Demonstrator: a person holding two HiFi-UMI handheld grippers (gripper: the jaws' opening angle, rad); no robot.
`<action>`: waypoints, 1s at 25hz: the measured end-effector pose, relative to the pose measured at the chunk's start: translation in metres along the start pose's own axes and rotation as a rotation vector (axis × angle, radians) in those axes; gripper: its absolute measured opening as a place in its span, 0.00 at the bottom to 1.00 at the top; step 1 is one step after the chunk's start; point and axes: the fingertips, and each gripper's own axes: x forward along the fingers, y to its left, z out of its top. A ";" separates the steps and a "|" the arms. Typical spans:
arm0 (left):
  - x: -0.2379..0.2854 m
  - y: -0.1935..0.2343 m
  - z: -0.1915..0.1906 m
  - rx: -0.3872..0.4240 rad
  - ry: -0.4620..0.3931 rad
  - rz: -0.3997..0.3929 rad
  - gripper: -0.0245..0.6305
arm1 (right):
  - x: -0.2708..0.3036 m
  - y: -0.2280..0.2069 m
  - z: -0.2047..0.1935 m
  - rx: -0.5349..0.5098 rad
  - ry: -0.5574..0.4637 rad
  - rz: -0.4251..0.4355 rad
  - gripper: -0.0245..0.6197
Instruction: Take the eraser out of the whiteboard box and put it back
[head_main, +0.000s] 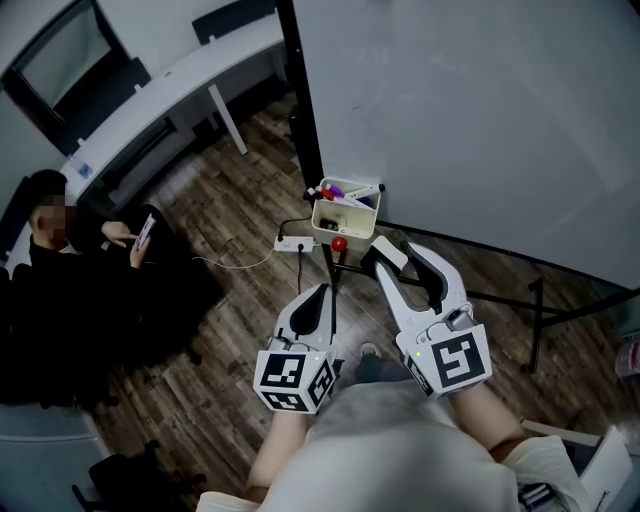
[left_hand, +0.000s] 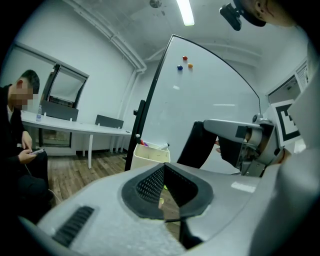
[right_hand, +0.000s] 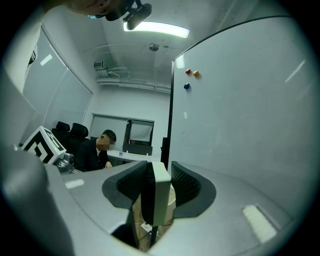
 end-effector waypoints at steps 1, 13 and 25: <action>-0.001 0.000 -0.001 0.003 0.001 -0.002 0.04 | -0.002 0.000 0.000 0.002 0.000 -0.004 0.29; -0.007 -0.003 -0.002 0.028 0.001 -0.041 0.04 | -0.013 0.004 -0.005 0.008 0.009 -0.040 0.29; -0.006 -0.003 0.006 0.025 -0.012 -0.046 0.04 | -0.013 0.003 -0.001 0.005 0.006 -0.049 0.29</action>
